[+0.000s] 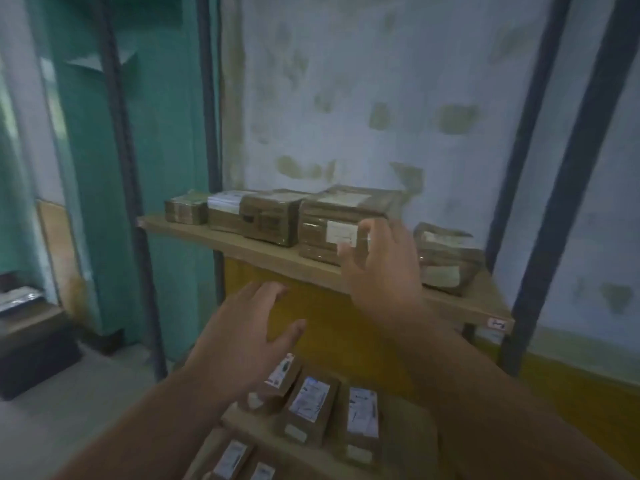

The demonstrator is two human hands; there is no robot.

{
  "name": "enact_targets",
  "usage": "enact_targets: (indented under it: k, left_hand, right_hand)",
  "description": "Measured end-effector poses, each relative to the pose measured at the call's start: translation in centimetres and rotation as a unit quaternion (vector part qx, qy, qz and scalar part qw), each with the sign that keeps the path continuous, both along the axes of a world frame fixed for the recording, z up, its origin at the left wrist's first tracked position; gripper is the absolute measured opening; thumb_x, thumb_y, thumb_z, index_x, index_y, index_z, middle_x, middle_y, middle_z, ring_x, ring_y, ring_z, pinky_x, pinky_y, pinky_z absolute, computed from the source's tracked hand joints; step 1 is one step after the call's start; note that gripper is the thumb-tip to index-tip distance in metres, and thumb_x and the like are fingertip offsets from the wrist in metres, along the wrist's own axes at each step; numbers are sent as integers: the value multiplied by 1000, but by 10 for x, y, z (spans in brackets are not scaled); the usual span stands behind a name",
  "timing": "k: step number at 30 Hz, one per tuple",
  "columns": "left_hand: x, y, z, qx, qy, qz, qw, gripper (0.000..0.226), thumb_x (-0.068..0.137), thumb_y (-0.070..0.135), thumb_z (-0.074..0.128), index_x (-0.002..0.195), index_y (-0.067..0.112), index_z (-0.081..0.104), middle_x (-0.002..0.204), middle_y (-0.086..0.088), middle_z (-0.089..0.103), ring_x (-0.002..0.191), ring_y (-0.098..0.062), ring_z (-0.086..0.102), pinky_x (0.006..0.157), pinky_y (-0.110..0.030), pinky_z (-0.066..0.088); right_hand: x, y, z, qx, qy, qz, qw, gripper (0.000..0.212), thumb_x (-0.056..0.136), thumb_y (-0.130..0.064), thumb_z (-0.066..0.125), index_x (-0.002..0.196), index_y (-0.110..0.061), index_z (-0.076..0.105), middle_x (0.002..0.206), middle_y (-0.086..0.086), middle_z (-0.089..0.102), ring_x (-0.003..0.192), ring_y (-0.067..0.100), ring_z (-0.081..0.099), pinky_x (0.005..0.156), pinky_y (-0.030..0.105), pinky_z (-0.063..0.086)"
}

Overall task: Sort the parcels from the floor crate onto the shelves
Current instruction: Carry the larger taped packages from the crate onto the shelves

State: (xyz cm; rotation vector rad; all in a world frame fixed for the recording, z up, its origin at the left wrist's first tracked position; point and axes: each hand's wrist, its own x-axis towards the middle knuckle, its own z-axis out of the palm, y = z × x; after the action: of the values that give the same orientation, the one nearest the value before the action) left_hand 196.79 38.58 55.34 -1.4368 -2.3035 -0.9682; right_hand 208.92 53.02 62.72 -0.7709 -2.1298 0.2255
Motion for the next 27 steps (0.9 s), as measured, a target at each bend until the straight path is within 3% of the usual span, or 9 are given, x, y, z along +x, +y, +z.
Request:
enact_targets:
  k: [4,12,15,21,27]
  left_hand:
    - [-58,-68,-8,10,-17,84,996,56,88,58,60,135,29,50,130,10,55,115,-10,55,96,-34,47]
    - [-211,-262,-38,-24,7,257,966,53,83,67,47,124,35,56,112,14,59,105,-13,55,87,-29,46]
    - [-259,-318,-40,-16,-7,304,952,40,85,55,62,121,39,54,115,12,62,101,-15,58,81,-30,45]
    - [-360,-372,-60,-44,-32,361,931,49,86,56,64,130,39,50,118,13,59,104,-12,58,82,-29,47]
    - [-484,-390,-92,-64,-57,414,906,50,87,59,62,130,36,52,124,14,57,109,-10,57,90,-31,50]
  right_hand:
    - [-74,-76,-3,50,19,124,991,47,93,-46,58,133,-21,53,127,-4,52,119,10,42,93,21,30]
    - [-265,-248,-34,29,55,331,942,42,91,-40,63,126,-19,56,121,0,55,116,15,47,93,21,28]
    - [-330,-296,-42,16,56,383,922,43,90,-40,62,127,-18,57,122,1,56,115,19,50,91,25,32]
    - [-445,-332,-53,-10,22,424,905,45,92,-43,57,131,-21,55,127,-2,54,117,14,48,89,23,30]
    - [-587,-340,-80,-19,15,475,879,47,90,-46,56,131,-23,55,124,-4,55,113,15,50,89,28,39]
